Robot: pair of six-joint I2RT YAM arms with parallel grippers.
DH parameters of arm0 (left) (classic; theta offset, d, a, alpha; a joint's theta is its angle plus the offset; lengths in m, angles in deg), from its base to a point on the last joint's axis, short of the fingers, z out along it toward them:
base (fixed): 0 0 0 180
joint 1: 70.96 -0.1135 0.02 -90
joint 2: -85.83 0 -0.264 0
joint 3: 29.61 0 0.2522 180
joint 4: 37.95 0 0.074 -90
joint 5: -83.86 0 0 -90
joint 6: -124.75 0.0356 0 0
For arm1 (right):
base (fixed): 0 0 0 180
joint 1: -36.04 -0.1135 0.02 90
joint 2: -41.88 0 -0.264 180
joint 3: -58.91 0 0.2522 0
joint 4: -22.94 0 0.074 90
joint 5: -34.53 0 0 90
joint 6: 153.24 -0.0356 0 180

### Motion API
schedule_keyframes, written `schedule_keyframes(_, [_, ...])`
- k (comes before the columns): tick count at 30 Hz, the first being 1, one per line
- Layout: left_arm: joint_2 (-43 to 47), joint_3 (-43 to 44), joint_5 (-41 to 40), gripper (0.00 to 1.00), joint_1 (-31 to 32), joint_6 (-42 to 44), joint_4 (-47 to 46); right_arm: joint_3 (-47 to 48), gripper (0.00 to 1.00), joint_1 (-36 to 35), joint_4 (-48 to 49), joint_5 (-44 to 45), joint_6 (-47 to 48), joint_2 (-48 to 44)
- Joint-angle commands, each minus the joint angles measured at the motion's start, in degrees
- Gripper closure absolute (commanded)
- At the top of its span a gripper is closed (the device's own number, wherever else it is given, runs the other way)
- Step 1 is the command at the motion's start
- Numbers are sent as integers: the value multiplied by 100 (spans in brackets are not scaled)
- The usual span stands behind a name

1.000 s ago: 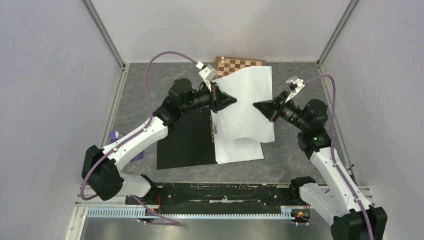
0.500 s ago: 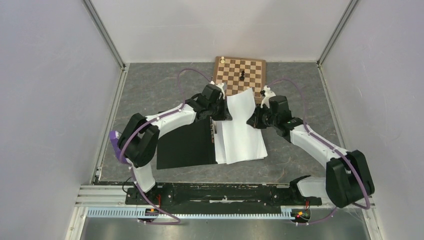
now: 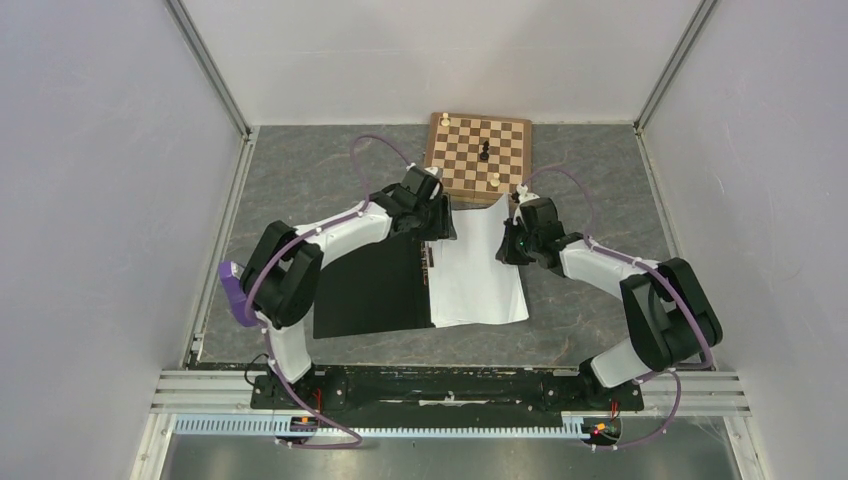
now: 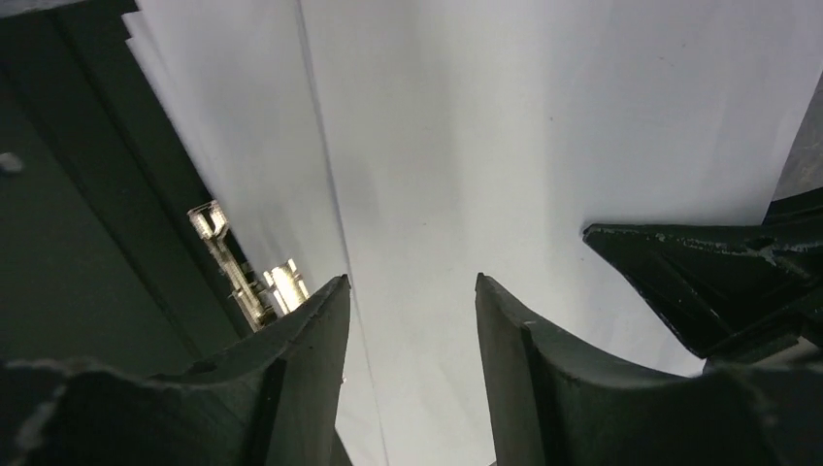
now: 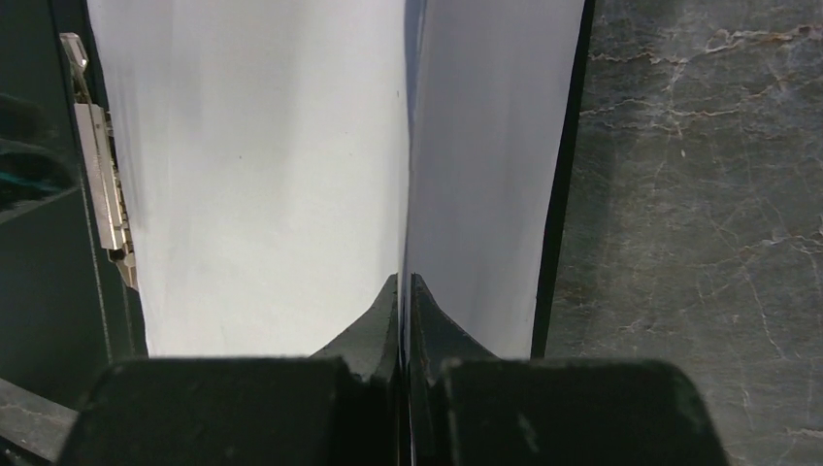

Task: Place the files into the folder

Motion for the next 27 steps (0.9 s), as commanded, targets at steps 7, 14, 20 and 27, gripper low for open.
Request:
schedule_keyframes(7, [2008, -1561, -797, 51, -520, -146, 22, 495, 100, -79, 286, -1, 536, 137])
schedule_keyframes(14, [1786, -1941, -289, 77, -831, -420, -253, 619, 100, -308, 282, -132, 851, 222])
schedule_keyframes(20, [1361, -1841, -88, 90, -831, -574, -403, 630, 100, -496, 317, -173, 950, 254])
schedule_keyframes(27, [958, -1779, 18, 95, -830, -794, -574, 617, 100, -544, 333, -212, 934, 325])
